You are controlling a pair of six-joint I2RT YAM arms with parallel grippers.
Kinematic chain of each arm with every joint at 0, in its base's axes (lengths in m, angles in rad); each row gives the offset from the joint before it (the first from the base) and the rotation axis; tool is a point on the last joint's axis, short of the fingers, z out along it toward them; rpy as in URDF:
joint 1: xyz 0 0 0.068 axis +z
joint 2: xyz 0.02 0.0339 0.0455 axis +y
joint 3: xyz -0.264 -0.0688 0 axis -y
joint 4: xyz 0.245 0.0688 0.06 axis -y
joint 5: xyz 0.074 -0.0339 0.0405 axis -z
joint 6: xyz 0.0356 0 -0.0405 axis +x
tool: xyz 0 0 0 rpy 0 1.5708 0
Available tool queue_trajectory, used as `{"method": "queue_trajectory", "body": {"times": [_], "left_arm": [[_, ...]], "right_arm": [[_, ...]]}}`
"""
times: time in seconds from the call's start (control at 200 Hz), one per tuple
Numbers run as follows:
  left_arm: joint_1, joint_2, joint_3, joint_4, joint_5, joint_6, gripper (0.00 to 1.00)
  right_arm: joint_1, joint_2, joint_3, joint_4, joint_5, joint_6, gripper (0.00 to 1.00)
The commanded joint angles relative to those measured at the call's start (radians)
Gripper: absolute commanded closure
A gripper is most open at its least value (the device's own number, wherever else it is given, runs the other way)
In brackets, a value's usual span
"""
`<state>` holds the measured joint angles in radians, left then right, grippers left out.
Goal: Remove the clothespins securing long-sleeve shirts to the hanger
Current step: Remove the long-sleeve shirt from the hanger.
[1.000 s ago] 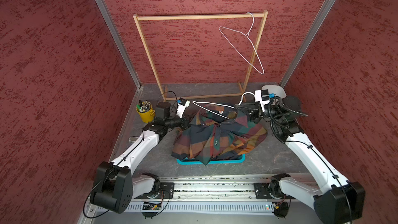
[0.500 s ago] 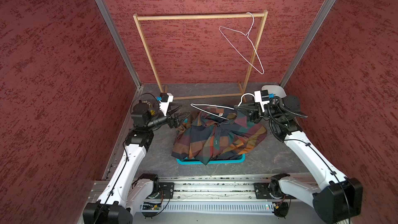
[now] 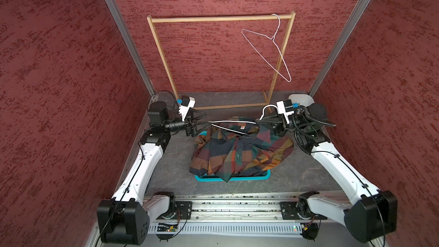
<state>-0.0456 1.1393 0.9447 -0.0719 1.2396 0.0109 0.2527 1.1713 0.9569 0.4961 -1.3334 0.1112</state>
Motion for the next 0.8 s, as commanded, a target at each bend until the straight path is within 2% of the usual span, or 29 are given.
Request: {"method": "queue_trajectory", "body": {"times": [0.0,0.165,0.276,0.551,0.791], "left_arm": [[-0.018,0.005,0.044,-0.097,0.022,0.083,0.20],[-0.063,0.009,0.048,-0.141,-0.038,0.134,0.20],[-0.077,0.018,0.058,-0.150,-0.037,0.142,0.21],[-0.111,0.029,0.107,-0.192,-0.017,0.191,0.30],[-0.117,0.029,0.111,-0.215,0.001,0.212,0.61]], "right_arm": [[0.010,-0.003,0.047,0.017,-0.036,-0.014,1.00],[0.020,0.006,0.064,0.018,-0.038,-0.017,1.00],[0.034,0.019,0.075,0.019,-0.044,-0.016,1.00],[0.060,0.057,0.088,0.024,-0.032,-0.016,1.00],[0.069,0.066,0.091,0.031,-0.009,-0.013,1.00]]}}
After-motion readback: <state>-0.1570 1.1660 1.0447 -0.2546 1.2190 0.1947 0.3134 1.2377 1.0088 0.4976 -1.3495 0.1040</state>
